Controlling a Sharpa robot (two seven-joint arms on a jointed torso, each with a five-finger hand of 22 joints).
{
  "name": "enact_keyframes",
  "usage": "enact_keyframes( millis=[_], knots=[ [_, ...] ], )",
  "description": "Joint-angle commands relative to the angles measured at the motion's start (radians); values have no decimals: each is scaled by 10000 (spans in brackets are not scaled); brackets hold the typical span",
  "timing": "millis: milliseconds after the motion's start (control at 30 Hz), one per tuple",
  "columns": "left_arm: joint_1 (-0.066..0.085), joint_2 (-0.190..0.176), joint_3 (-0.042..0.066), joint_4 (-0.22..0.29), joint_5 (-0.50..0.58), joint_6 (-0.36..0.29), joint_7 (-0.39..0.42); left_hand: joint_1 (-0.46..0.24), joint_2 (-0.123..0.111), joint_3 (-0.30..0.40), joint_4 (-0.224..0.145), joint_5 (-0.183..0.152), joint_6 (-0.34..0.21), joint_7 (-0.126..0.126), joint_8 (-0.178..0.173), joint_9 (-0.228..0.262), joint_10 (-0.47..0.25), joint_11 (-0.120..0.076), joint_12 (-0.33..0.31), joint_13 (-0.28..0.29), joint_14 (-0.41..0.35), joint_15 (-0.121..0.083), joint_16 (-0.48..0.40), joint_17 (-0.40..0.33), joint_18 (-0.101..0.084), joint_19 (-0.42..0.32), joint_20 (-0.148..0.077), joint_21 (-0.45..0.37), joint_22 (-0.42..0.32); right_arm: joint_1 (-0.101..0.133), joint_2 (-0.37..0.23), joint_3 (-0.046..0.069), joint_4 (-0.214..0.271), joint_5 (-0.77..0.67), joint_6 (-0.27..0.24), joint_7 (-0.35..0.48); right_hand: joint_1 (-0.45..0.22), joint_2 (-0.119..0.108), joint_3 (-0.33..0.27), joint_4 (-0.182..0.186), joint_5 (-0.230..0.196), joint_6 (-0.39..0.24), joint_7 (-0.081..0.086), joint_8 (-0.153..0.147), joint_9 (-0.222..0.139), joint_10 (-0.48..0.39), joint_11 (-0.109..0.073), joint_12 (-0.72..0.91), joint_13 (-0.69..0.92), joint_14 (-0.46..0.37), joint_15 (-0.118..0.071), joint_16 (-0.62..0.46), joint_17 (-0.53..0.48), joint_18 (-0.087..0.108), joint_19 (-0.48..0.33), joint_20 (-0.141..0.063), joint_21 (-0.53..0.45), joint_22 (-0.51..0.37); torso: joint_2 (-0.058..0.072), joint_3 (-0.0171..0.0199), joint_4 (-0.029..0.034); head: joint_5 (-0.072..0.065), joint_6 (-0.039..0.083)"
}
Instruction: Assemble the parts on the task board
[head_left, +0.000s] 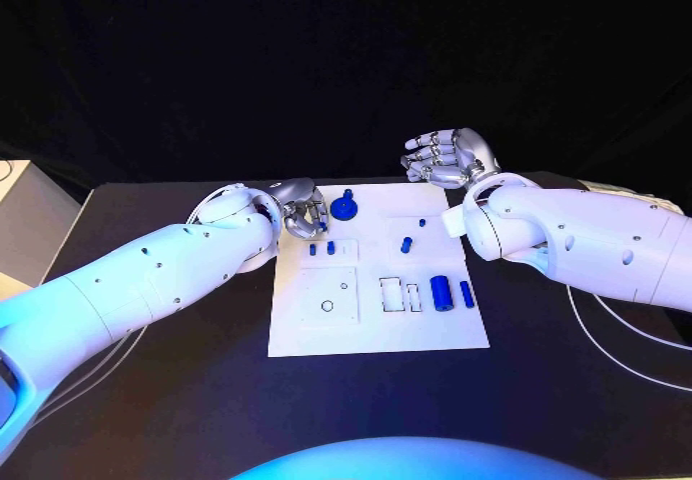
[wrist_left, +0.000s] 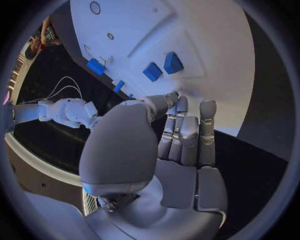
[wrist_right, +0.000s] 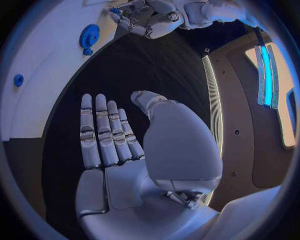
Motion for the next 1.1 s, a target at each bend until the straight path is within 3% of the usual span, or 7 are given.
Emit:
enact_keyframes(
  millis=[33, 433, 1100],
  knots=[
    [-1, 40, -7, -8, -20, 172, 15, -99, -36, -21, -10, 35, 76, -7, 41, 11, 66, 19, -35, 10, 35, -3, 60, 7, 3, 82, -6, 57, 6, -2, 11, 4, 1, -32, 143, 126, -65, 18, -1, -70, 33, -36, 433, -39, -14, 14, 67, -63, -16, 2, 60, -18, -9, 140, -56, -10, -12, -9, 7, 2, -3, -5, -7],
    [-1, 102, -128, -68, -21, 522, -74, -107, -35, -38, -12, 32, 86, -9, 27, 15, 84, 16, -62, 14, 29, -5, 58, -9, 8, 66, -8, 44, -15, -4, 23, 4, -20, -32, 160, 131, -62, 23, 7, -97, 51, -30, 434, -51, -16, 16, 68, -63, -56, 15, 61, -46, -36, 140, -56, -9, -9, -49, 6, 3, -7, -32, -50],
    [0, 167, -207, -107, -9, 568, -24, -134, -49, -130, -24, 25, 125, -38, 6, 33, 155, -10, -82, 51, 22, -17, 67, -11, 13, 24, -9, 10, -59, -7, 32, 4, -29, -32, 176, 129, -69, 29, 11, -106, 60, -25, 434, -57, -17, 20, 69, -61, -79, 25, 61, -60, -50, 140, -54, -9, -6, -72, 6, 1, -6, -61, -67]
  ],
)
